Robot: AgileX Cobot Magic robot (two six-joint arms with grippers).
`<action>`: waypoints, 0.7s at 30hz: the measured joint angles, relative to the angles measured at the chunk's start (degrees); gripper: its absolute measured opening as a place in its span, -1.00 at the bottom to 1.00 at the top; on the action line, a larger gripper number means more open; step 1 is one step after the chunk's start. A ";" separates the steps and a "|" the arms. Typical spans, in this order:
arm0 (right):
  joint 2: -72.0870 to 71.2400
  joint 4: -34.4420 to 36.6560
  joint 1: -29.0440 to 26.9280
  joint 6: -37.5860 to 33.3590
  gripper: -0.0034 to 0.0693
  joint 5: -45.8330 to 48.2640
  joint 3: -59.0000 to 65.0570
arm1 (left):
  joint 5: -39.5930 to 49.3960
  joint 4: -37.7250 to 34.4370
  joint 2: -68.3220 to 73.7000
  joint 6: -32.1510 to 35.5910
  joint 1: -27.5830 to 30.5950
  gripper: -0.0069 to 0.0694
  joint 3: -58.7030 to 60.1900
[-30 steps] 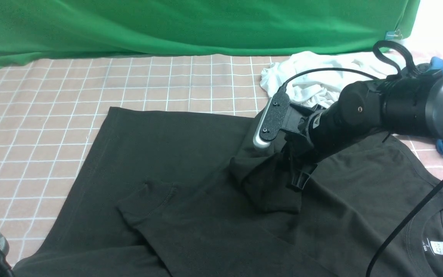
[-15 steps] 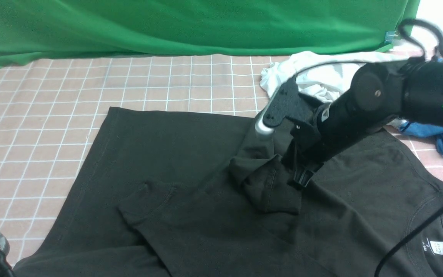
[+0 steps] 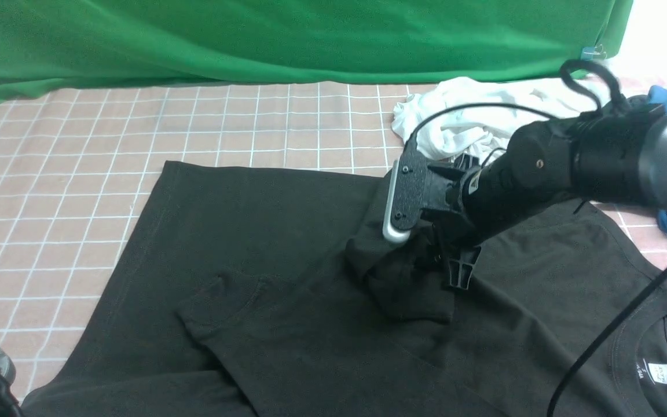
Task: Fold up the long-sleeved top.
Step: Use the right arm to drag and drop the cuff onto the cuffclosest to the right arm
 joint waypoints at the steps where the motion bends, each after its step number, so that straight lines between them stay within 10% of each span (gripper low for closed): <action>1: 0.38 0.00 -0.05 -0.11 0.40 -0.05 0.00 | 0.00 -0.07 0.00 0.00 0.00 -0.72 0.00; 13: 1.39 0.36 -0.05 0.35 -0.72 0.53 0.00 | 0.05 -0.07 0.00 0.00 0.00 -0.72 0.00; 21: -3.59 0.35 -0.05 8.05 -0.77 6.42 -0.06 | 0.05 -0.07 0.00 0.00 0.00 -0.72 0.00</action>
